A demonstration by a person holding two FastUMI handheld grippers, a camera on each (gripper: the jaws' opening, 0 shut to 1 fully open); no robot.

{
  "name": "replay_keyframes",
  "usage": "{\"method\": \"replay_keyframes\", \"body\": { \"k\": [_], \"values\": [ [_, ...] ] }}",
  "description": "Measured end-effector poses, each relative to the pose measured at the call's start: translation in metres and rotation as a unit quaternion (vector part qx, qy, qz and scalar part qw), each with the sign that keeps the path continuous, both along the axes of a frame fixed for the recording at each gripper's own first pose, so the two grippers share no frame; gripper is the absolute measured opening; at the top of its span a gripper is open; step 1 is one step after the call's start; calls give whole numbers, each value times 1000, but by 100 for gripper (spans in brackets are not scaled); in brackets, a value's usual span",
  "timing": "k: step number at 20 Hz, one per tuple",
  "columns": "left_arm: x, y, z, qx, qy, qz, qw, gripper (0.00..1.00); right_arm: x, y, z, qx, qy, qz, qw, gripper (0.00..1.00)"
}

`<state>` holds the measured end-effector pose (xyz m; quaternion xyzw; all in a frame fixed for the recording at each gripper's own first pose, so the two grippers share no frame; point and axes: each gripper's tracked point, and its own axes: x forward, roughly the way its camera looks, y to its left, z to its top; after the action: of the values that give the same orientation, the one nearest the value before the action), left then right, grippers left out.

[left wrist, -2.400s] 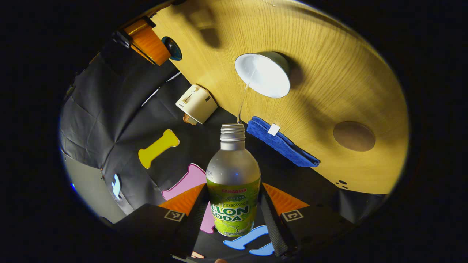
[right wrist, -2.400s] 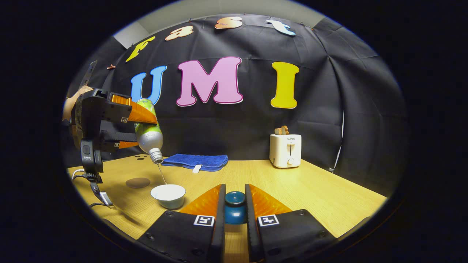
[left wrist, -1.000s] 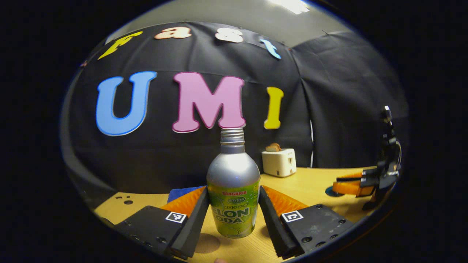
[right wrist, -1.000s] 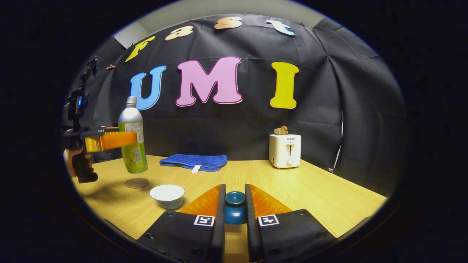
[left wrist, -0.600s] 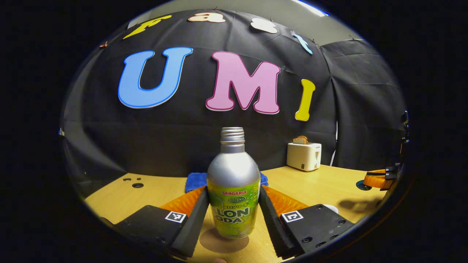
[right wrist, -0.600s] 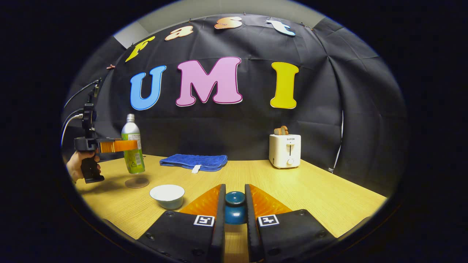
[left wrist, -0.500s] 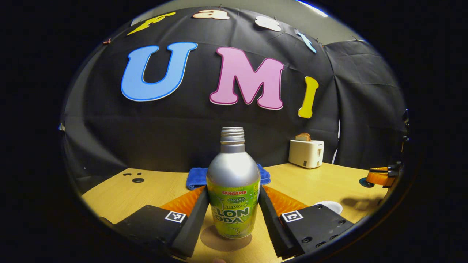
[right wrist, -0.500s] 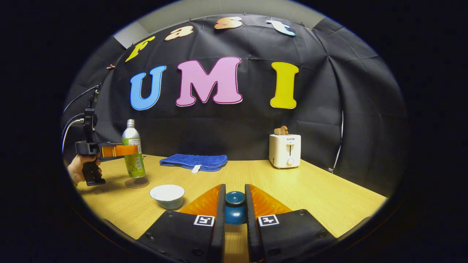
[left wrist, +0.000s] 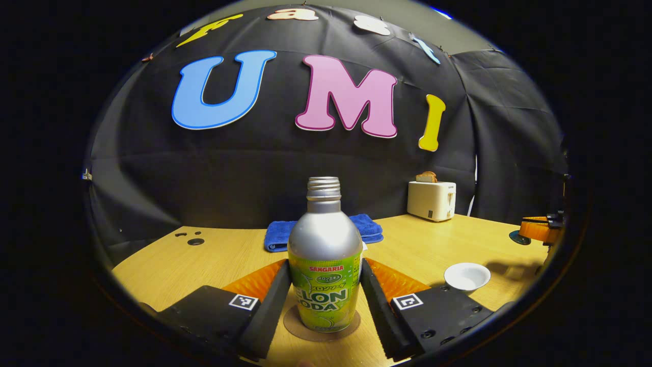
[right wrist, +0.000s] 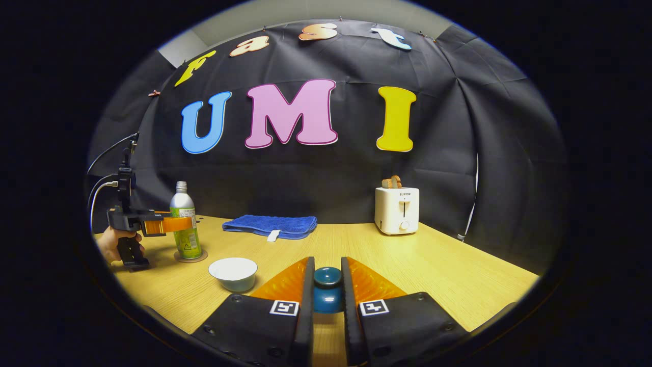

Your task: Open the teacup lid with one hand, grasp the water bottle and pour water into the teacup with the other hand; after pouring, place the water bottle on the coaster and then close the teacup lid.

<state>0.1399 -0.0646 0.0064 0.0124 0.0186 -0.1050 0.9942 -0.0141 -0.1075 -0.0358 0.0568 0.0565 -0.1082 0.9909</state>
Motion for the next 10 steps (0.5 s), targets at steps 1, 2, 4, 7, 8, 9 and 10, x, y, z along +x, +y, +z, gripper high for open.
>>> {"method": "replay_keyframes", "body": {
  "k": [1,2,4,7,8,9,10],
  "values": [
    [-1,1,-2,3,2,1,1000,81,0,0,0,0,0,0,1000,29],
    [-1,0,-3,7,6,1,1000,83,0,0,0,0,0,0,1000,29],
    [-9,4,1,13,8,9,1000,92,0,0,0,0,0,0,1000,29],
    [-28,9,12,15,-9,14,1000,98,3,10,0,3,-2,20,1000,29],
    [-37,10,16,15,-15,16,1000,98,4,13,1,4,-4,27,1000,29],
    [-46,11,19,13,-22,18,1000,98,6,17,1,5,-4,34,999,29],
    [-54,12,20,12,-28,18,999,98,9,24,2,7,-6,44,999,29]
  ]
}}
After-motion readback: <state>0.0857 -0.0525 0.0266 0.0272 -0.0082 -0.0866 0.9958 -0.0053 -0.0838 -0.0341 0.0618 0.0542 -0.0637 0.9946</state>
